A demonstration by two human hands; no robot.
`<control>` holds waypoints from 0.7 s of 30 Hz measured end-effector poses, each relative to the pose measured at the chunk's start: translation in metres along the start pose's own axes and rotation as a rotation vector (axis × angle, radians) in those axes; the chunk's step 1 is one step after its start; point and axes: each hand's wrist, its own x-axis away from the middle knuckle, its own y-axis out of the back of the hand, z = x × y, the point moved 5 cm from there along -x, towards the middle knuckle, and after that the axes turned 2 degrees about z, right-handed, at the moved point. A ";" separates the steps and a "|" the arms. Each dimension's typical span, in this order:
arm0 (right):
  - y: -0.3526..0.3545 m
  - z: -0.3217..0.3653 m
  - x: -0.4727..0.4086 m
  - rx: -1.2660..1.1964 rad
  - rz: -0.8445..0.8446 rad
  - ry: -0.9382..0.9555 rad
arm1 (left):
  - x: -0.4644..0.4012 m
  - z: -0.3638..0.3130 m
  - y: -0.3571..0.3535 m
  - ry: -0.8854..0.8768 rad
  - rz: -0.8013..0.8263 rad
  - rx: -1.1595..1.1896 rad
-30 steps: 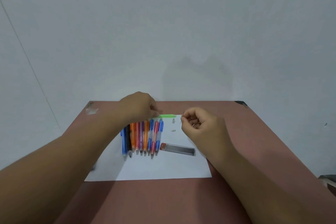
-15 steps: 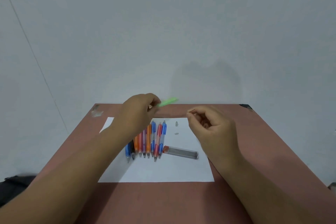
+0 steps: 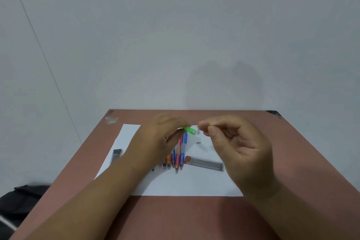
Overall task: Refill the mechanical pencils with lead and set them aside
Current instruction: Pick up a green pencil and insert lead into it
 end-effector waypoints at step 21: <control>-0.004 -0.003 0.000 0.062 0.079 0.007 | -0.002 -0.011 0.000 -0.052 -0.005 0.106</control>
